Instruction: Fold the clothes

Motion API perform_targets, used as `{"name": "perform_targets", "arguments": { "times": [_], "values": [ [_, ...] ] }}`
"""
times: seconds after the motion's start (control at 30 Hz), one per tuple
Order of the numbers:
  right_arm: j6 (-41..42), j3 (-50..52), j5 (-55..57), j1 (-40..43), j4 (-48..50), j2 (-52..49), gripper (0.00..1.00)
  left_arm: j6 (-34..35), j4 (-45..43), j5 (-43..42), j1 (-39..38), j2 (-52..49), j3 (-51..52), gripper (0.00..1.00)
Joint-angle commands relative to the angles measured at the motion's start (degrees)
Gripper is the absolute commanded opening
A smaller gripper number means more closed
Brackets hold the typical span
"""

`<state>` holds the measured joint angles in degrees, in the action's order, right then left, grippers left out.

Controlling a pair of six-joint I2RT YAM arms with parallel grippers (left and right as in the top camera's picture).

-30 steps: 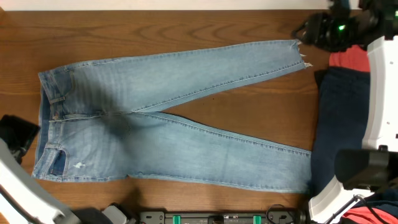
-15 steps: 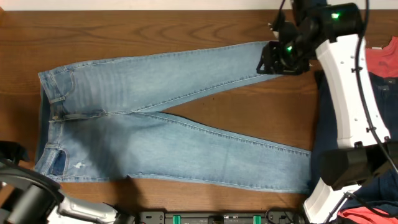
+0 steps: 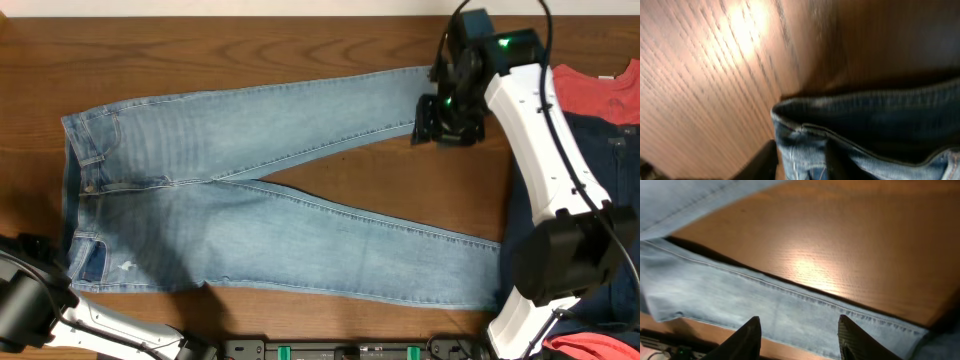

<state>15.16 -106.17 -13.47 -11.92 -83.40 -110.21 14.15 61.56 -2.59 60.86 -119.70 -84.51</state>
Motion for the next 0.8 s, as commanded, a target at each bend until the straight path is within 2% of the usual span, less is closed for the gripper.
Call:
{"name": "perform_targets", "arguments": {
  "times": [0.0, 0.13, 0.27, 0.3, 0.4, 0.53, 0.6, 0.77],
  "values": [
    [1.57, 4.04, -0.09, 0.17, 0.85, -0.07, 0.46, -1.49, -1.95, 0.28, 0.09, -0.15, 2.27, 0.43],
    [1.55, 8.92, -0.98, 0.20, 2.43, -0.07, 0.47, -1.90, -5.92, 0.28, 0.09, -0.15, 6.34, 0.61],
    [1.57, 13.18, -2.64, 0.28, 3.63, -0.04, 0.50, -1.88, -9.94, 0.26, 0.09, -0.15, 10.34, 0.65],
    [1.60, 13.94, -2.64, 0.28, 3.80, -0.04, 0.51, -1.88, -10.71, 0.26, 0.09, -0.15, 11.02, 0.59],
    [2.38, 17.03, -2.60, 0.39, 4.66, -0.04, 0.52, -1.81, -11.41, 0.22, 0.09, -0.15, 11.52, 0.30],
    [4.50, 23.47, -2.60, 0.39, 6.97, -0.07, 0.55, -1.81, -11.98, -1.95, 0.09, -0.15, 11.52, 0.10],
    [4.59, 27.93, -2.60, 0.39, 8.09, -0.07, 0.55, -1.81, -12.22, -2.91, 0.09, -0.15, 11.52, 0.06],
    [5.27, 36.11, -2.62, 0.76, 10.45, -0.07, 0.50, -1.79, -12.83, -4.50, 0.09, -0.15, 11.52, 0.06]
  ]
}}
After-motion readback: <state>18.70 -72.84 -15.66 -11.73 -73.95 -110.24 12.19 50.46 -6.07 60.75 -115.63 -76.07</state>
